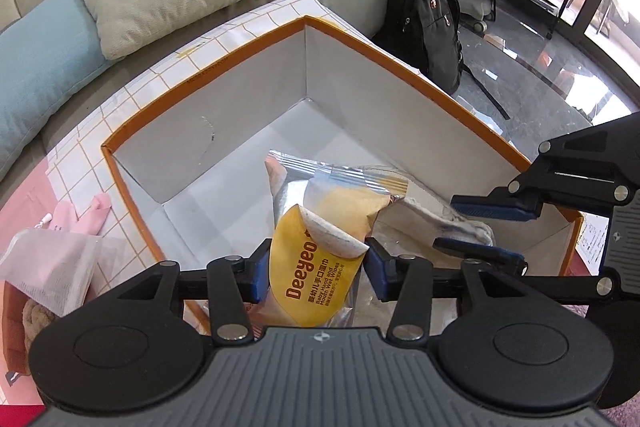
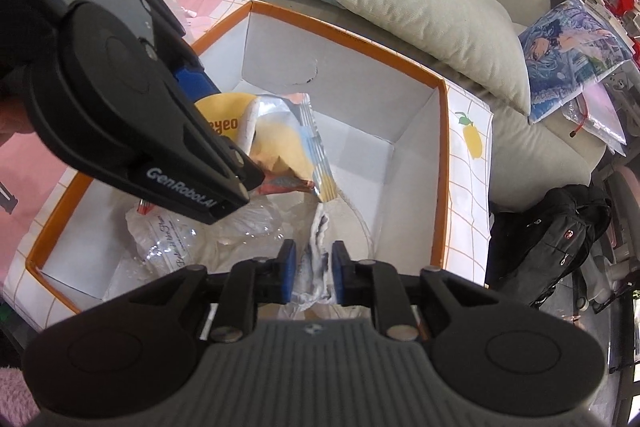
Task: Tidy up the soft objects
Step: 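Carry the snack bag and cloth pad into the orange box and release them, then move both tools toward the crochet hat and orange crochet fruit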
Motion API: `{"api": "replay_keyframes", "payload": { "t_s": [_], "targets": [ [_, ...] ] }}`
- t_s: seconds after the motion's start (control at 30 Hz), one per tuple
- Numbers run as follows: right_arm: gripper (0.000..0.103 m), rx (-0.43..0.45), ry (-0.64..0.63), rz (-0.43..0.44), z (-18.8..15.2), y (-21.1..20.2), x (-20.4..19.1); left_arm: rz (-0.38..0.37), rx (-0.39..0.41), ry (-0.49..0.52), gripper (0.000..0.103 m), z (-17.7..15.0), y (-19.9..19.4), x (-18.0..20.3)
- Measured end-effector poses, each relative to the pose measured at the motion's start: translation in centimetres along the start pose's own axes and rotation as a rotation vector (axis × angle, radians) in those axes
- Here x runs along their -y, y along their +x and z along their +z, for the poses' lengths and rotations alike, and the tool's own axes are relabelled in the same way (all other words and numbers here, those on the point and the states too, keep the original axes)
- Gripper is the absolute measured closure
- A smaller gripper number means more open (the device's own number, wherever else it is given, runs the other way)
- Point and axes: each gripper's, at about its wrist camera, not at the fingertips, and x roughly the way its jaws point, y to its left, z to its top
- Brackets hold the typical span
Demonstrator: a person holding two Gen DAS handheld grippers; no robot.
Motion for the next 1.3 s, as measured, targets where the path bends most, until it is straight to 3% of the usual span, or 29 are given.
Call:
{"api": "replay_keyframes", "payload": {
  "t_s": [0.1, 0.4, 0.6, 0.97, 1.3],
  "targets": [
    [0.067, 0.001, -0.002, -0.006, 0.1, -0.3, -0.2, 0.000, 0.018, -0.004, 0.039, -0.2, -0.7, -0.2],
    [0.055, 0.024, -0.009, -0.035, 0.9, -2.1, -0.8, -0.016, 0.087, -0.031, 0.034, -0.3, -3.8, -0.7],
    [0.045, 0.060, 0.063, -0.074, 1.1, -4.2, -1.0, -0.002, 0.192, -0.041, 0.034, -1.2, -7.6, -0.9],
    [0.043, 0.227, 0.341, -0.079, 1.1, -7.9, -4.9, 0.062, 0.364, -0.140, 0.034, -6.2, -13.7, -3.7],
    [0.040, 0.260, 0.490, 0.003, 1.0, -8.0, -11.4, 0.130, 0.363, -0.279, 0.034, -13.8, -15.5, -7.9]
  ]
}}
